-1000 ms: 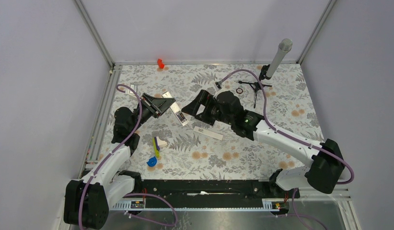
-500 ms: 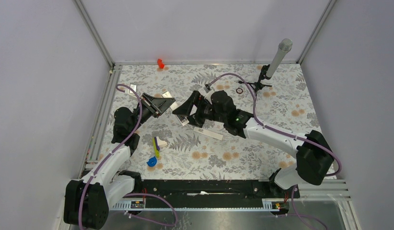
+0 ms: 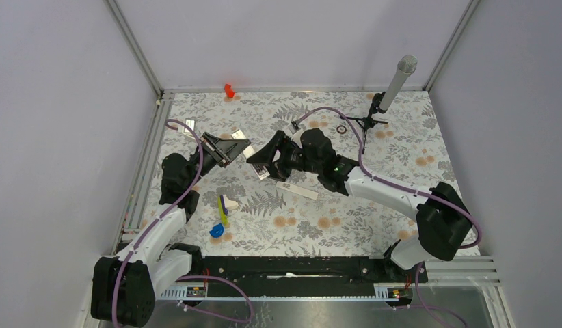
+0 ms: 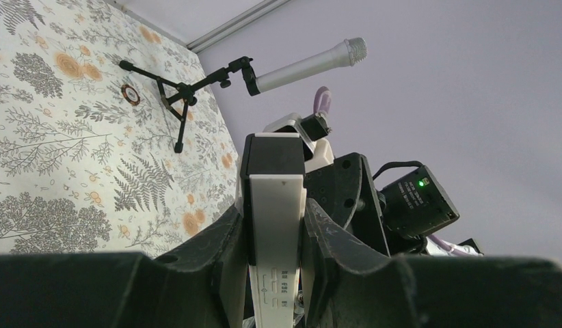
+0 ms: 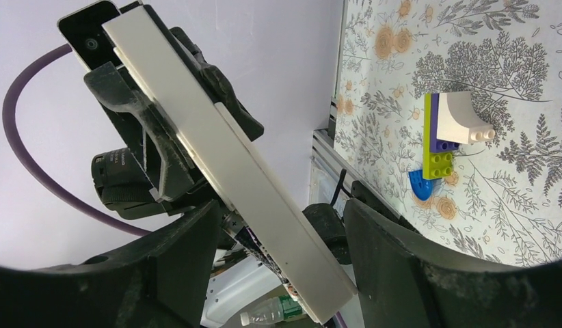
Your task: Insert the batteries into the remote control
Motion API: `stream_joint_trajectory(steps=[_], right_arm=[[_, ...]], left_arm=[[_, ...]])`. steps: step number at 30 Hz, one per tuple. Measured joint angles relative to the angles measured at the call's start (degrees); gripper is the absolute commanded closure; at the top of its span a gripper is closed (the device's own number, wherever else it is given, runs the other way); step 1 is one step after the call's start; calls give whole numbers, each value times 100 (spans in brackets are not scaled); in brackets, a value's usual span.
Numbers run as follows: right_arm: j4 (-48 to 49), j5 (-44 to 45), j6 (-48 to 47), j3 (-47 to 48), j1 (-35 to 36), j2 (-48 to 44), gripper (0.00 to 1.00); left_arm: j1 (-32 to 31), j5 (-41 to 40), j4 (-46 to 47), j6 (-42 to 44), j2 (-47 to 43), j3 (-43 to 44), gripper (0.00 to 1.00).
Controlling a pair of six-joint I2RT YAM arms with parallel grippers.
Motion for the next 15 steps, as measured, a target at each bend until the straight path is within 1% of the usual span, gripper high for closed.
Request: stream_joint_trajectory(steps=[6,15], right_arm=[[149,-149,109,-39,-9,61,36],[498,-326,177,-168,-28,61,50]], left_arm=[[0,48,74,-11,0,0,100],[26,-9,90,-289,-17,0,100]])
